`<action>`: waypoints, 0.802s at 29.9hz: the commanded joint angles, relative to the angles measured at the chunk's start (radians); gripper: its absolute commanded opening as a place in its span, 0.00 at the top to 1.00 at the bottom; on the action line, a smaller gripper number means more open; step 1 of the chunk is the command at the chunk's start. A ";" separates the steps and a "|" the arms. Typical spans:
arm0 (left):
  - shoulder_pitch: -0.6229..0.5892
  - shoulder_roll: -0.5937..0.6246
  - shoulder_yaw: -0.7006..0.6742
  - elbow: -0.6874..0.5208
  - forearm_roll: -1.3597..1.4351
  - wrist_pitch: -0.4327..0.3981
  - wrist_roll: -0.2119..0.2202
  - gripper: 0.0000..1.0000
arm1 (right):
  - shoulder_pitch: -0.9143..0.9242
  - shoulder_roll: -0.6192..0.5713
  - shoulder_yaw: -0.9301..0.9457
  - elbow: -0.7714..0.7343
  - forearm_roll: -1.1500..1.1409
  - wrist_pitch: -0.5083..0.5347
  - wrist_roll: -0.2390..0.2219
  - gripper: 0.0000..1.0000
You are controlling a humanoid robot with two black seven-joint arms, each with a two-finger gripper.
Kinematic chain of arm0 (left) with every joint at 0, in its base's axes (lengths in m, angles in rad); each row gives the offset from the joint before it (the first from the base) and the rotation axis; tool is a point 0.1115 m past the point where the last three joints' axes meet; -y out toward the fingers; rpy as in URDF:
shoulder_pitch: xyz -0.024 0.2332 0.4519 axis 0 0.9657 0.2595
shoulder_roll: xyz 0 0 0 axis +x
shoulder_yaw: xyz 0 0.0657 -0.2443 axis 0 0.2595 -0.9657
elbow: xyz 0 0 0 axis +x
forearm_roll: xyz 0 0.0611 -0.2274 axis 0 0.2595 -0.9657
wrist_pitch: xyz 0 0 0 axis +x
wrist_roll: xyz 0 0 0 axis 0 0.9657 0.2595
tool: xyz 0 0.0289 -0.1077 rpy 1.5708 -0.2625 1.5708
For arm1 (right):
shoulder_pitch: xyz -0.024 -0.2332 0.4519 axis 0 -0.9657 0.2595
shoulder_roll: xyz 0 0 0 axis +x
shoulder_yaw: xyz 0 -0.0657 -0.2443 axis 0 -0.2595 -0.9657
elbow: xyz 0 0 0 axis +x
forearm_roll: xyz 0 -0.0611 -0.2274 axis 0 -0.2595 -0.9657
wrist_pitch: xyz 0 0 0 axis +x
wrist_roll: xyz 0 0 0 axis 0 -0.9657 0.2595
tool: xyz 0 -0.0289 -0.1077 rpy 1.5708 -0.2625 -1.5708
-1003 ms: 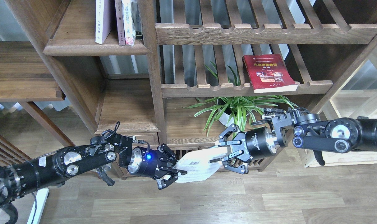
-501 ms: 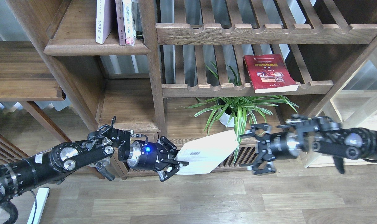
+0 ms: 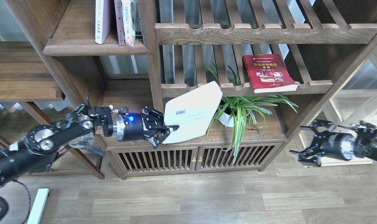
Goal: Organize books on shelf
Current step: 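Pass the white book from the right gripper to the left gripper, then lift the white book with the left gripper up to the top shelf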
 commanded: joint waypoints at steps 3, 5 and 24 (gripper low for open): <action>-0.001 0.103 -0.069 -0.065 -0.026 0.000 0.010 1.00 | -0.055 -0.051 0.017 -0.058 0.047 0.000 0.000 0.00; -0.004 0.136 -0.083 -0.087 -0.059 0.000 0.019 1.00 | -0.087 -0.057 0.019 -0.072 0.064 0.000 0.000 0.00; -0.028 0.479 -0.158 -0.361 -0.268 0.000 0.042 1.00 | -0.259 -0.039 0.014 -0.101 0.056 -0.146 0.000 0.00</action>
